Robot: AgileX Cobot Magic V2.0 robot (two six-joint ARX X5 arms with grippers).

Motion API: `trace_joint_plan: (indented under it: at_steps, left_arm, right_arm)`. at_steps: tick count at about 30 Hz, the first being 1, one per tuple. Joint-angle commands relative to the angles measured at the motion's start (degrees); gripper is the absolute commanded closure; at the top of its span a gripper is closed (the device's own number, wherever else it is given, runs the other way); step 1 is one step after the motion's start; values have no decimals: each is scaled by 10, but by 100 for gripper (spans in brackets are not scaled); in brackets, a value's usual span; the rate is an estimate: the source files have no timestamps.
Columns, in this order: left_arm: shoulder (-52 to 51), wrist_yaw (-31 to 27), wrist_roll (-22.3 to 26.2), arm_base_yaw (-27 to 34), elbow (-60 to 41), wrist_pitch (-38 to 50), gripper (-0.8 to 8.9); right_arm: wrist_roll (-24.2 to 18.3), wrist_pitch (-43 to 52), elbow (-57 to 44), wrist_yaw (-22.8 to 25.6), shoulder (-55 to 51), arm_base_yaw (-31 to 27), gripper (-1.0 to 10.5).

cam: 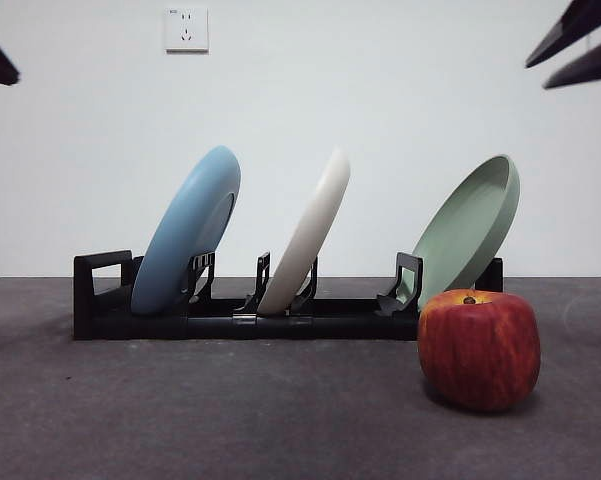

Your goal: Take the blue plate from the plate rack,put the plate on the table,take the apple from the table,put the apple in the plate

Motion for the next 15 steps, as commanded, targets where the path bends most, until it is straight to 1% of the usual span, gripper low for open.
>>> trace_joint_plan:
  at_steps: [1, 2, 6, 8, 15]
  left_arm:
    - [25, 5, 12, -12, 18, -1, 560]
    - [35, 5, 12, -19, 25, 3, 528]
    - [70, 5, 10, -50, 58, 8, 513]
    - [96, 5, 7, -71, 89, 4, 422]
    - [213, -4, 9, -130, 237, -74, 414]
  right_arm:
    - [-22, -13, 12, -2, 10, 2, 654]
    - [-23, -16, 13, -2, 11, 2, 654]
    - [-23, -16, 13, -2, 10, 2, 658]
    - [-22, -17, 13, -2, 10, 2, 658]
    - [-23, -17, 13, -2, 10, 2, 659]
